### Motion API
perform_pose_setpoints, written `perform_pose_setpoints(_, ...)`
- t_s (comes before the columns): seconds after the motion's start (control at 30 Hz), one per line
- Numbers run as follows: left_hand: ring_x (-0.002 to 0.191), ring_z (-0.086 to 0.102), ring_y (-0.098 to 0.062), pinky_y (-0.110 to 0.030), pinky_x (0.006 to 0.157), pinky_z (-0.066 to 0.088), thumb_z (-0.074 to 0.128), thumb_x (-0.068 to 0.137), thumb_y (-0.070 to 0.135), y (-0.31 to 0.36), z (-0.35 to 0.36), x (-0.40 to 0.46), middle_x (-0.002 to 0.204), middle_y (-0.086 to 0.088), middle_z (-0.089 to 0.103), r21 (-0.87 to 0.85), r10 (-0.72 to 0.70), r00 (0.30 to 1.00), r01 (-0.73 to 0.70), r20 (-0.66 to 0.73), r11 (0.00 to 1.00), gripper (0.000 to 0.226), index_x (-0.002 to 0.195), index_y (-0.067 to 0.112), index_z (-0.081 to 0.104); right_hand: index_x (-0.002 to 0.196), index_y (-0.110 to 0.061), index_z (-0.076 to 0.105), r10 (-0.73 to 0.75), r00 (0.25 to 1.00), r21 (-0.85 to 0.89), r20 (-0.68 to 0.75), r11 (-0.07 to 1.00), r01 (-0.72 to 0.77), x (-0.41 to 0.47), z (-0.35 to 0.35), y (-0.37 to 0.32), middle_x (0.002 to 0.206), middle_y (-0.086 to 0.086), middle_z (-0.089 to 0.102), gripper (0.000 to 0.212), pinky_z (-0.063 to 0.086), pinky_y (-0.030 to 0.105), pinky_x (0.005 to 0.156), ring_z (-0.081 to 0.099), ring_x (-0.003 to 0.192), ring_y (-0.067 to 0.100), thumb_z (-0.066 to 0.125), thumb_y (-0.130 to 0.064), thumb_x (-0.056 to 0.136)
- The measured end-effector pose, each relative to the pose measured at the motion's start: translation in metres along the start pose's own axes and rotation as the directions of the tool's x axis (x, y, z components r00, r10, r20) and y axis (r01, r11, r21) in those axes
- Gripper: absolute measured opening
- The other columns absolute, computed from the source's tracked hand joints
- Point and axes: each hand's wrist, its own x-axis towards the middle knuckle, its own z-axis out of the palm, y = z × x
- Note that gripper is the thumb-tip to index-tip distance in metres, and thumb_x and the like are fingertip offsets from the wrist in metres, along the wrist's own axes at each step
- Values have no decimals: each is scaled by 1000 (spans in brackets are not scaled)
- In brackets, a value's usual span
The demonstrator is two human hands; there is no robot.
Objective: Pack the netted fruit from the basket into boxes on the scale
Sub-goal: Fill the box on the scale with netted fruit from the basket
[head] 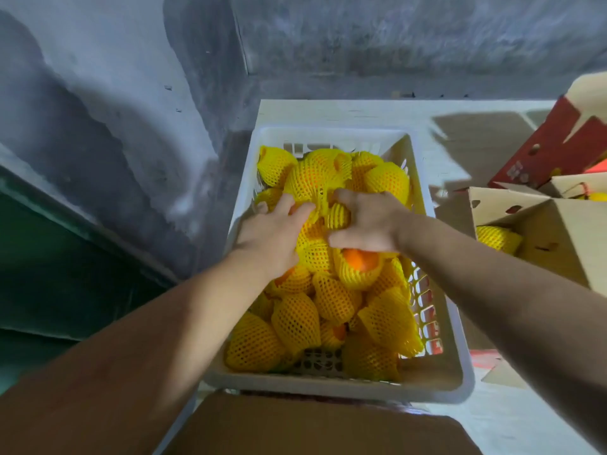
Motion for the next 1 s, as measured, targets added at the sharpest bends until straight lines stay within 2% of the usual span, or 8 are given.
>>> perform_pose_setpoints(0.1, 135, 42, -49, -50, 99, 49, 73, 82, 60, 10, 1, -18, 152, -2, 29, 23, 20, 997, -21, 69, 1000, 115, 165, 36, -2, 140, -35, 40, -98, 995, -181, -3, 979, 96, -27, 20, -13, 122, 4, 65, 87, 34, 47, 107, 61, 119, 30, 51, -78, 65)
perform_pose_setpoints(0.23, 131, 50, -44, -50, 99, 47, 69, 86, 55, 20, -1, -31, 149, -7, 34, -259, -134, 991, 131, 8, 957, 93, 158, 28, 16, 139, -32, 37, -133, 989, -265, -61, 958, 113, -54, 33, -14, 122, 5, 57, 81, 35, 47, 102, 59, 115, 32, 59, -74, 74)
perform_pose_setpoints(0.4, 137, 51, -42, -47, 105, 46, 68, 95, 43, 15, -8, -15, 155, -23, 44, -58, -289, 944, 301, 158, 952, 104, 165, 12, -3, 138, -33, 46, -134, 966, 125, -222, 978, 165, -81, 30, 9, 129, 0, 57, 71, 40, 49, 106, 57, 120, 28, 74, -62, 80)
perform_pose_setpoints(0.57, 137, 40, -40, -42, 108, 42, 82, 83, 44, 26, 3, -18, 157, -15, 18, 105, -358, 899, 342, 251, 934, 88, 151, 18, 31, 135, -32, 50, 47, 834, 510, -550, 810, 291, -103, 40, 17, 131, -6, 56, 67, 48, 41, 103, 57, 120, 12, 85, -48, 81)
perform_pose_setpoints(0.67, 134, 43, -42, -42, 105, 44, 84, 80, 44, 25, 8, -29, 155, -16, 25, 167, -298, 928, 265, 225, 950, 85, 146, 25, 33, 135, -36, 48, 65, 781, 501, -621, 800, 332, -114, 42, 8, 130, -8, 53, 67, 47, 34, 102, 56, 120, 8, 82, -54, 80)
perform_pose_setpoints(0.83, 124, 56, -38, -40, 88, 44, 77, 72, 63, 30, -36, -65, 128, -11, 65, -90, -242, 954, 260, 175, 961, 76, 133, 29, 46, 139, -28, 51, -8, 881, 468, -474, 845, 259, -132, 33, -30, 131, -1, 56, 73, 47, 35, 96, 56, 119, 14, 82, -55, 79)
perform_pose_setpoints(0.93, 102, 66, -24, -37, 82, 54, 69, 57, 90, 27, -80, -119, 109, 1, 69, -531, -287, 953, 293, 96, 795, 78, 118, 42, 62, 127, -25, 62, 178, 931, 844, -318, 500, 192, -162, 9, -50, 115, -5, 71, 51, 52, 23, 82, 68, 101, 4, 83, -42, 85)
perform_pose_setpoints(1.0, 94, 71, -12, -46, 86, 60, 66, 54, 97, 34, -99, -170, 101, 10, 72, -864, -307, 949, 212, 71, 457, 77, 110, 45, 67, 126, -25, 65, 239, 950, 976, -202, 130, 175, -193, -9, -61, 114, -1, 77, 44, 58, 34, 82, 74, 105, 15, 79, -44, 88)
